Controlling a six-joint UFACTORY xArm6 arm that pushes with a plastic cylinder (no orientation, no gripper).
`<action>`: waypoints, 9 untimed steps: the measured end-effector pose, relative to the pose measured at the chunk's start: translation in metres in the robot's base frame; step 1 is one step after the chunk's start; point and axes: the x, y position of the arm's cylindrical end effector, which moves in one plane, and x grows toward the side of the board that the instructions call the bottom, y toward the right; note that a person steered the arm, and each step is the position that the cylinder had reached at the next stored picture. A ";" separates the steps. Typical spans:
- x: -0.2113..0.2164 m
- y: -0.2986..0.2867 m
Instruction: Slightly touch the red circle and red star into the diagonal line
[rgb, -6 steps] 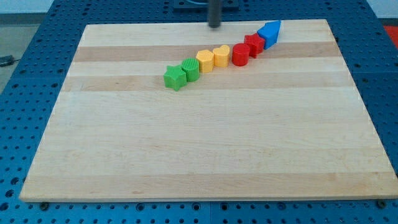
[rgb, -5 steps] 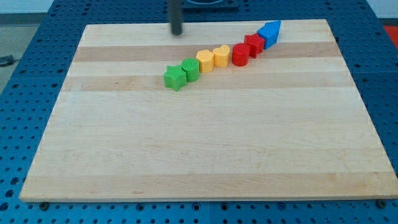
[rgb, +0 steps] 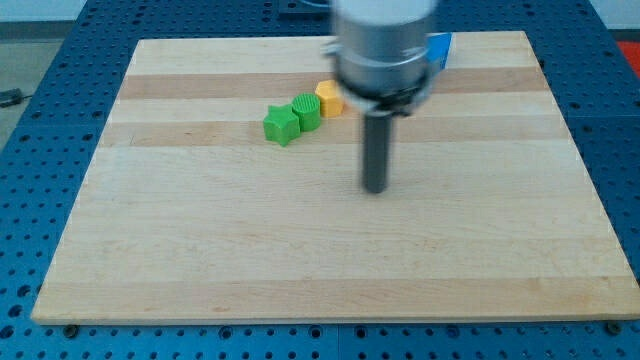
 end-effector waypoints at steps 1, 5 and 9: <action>-0.058 0.034; -0.118 0.024; -0.118 0.007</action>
